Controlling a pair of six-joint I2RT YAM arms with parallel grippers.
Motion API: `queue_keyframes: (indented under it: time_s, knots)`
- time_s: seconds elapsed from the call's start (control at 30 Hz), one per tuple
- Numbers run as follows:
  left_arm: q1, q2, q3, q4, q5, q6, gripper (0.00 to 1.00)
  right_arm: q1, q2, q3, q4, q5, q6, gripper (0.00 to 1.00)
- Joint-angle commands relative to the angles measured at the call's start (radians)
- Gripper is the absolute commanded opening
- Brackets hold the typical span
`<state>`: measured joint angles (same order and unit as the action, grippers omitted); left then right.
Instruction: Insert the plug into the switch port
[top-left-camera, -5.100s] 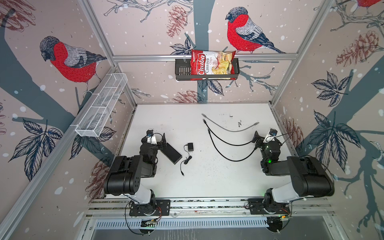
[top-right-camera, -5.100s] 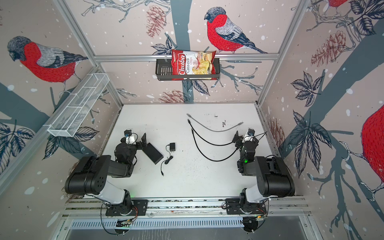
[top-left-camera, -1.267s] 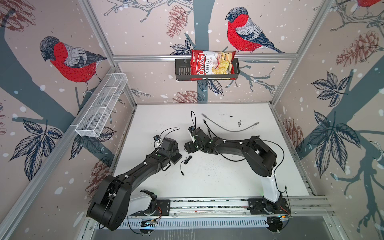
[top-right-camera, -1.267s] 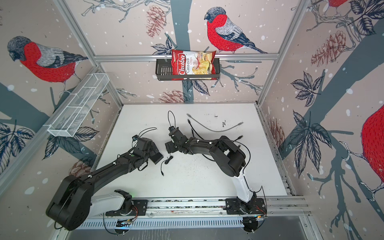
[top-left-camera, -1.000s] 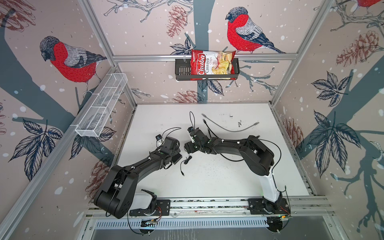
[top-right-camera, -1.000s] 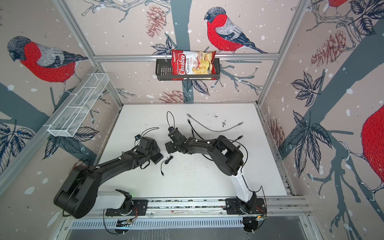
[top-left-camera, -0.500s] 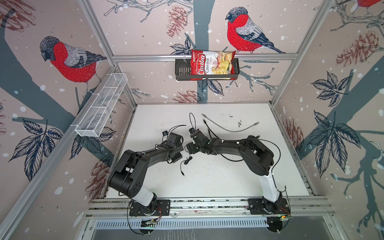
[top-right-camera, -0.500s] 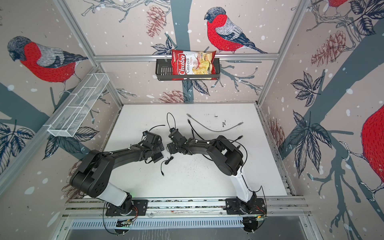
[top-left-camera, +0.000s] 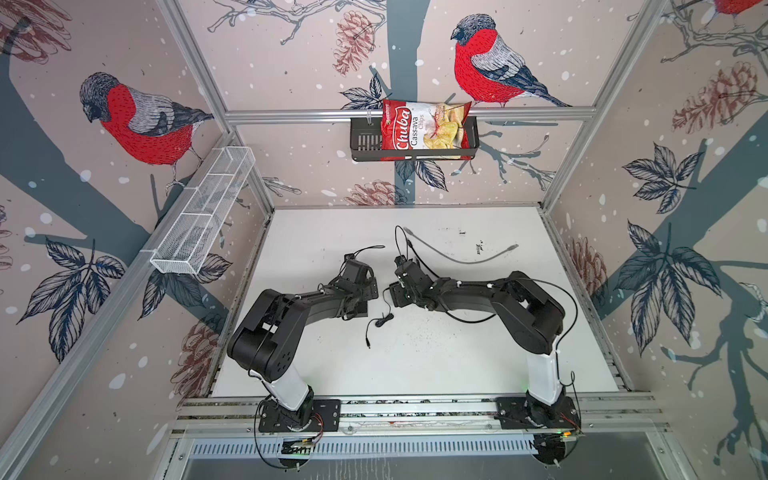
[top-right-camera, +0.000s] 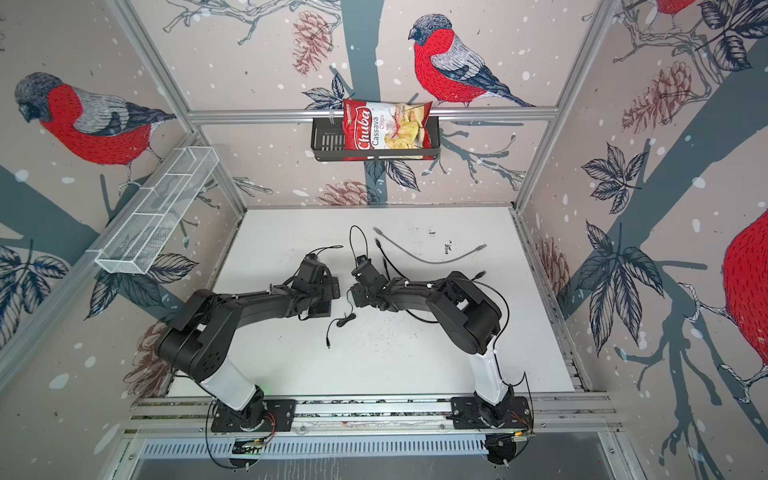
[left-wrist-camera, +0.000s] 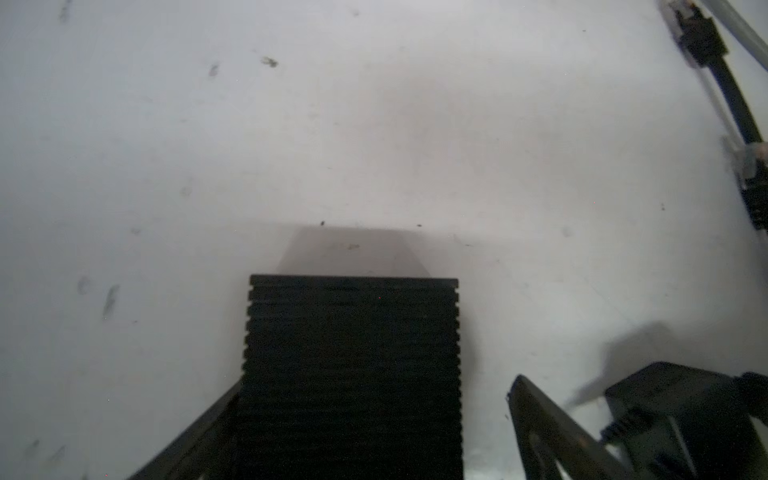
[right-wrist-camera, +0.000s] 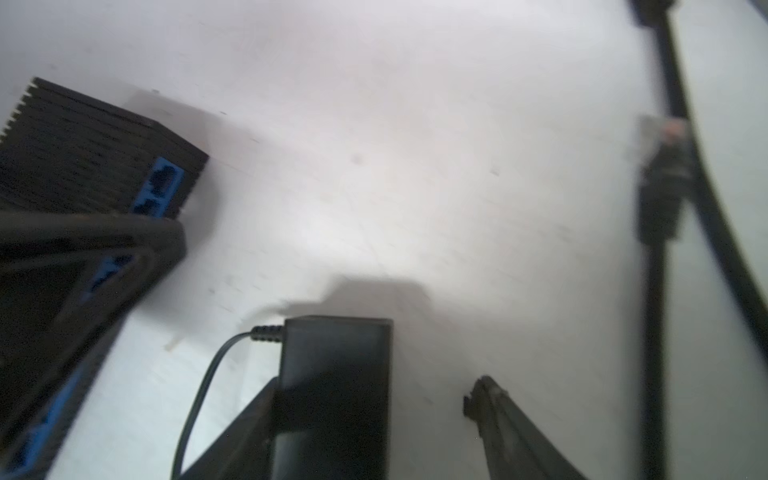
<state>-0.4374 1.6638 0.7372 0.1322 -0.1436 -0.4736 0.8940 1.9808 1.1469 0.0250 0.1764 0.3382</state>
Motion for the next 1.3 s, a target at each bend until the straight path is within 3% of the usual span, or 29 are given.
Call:
queue_keyframes:
  time_s: [0.0, 0.27, 0.47, 0.63, 0.83, 1.03, 1.13, 1.27]
  knots:
    - [-0.004, 0.010, 0.001, 0.090, 0.130, 0.075, 0.93, -0.006, -0.047, -0.053, 0.001, 0.058, 0.024, 0.73]
    - [-0.045, 0.048, 0.021, 0.150, 0.276, 0.195, 0.92, -0.010, -0.159, -0.182, -0.002, 0.115, 0.054, 0.72]
    - [-0.061, 0.064, 0.021, 0.180, 0.329, 0.210, 0.92, -0.010, -0.240, -0.268, -0.010, 0.135, 0.069, 0.72]
    - [-0.064, 0.059, 0.018, 0.186, 0.332, 0.213, 0.92, -0.008, -0.290, -0.324, -0.016, 0.134, 0.083, 0.72]
    - [-0.065, 0.005, 0.009, 0.165, 0.241, 0.216, 0.92, 0.003, -0.337, -0.363, 0.007, 0.138, 0.069, 0.74]
    - [-0.065, -0.107, -0.029, 0.189, 0.209, 0.212, 0.93, 0.004, -0.441, -0.375, 0.051, 0.114, -0.030, 0.78]
    - [-0.064, -0.171, -0.055, 0.189, 0.187, 0.194, 0.93, 0.008, -0.497, -0.396, 0.111, -0.038, -0.178, 0.77]
    - [-0.064, -0.254, -0.102, 0.184, 0.150, 0.162, 0.94, 0.030, -0.545, -0.450, 0.196, -0.154, -0.357, 0.76]
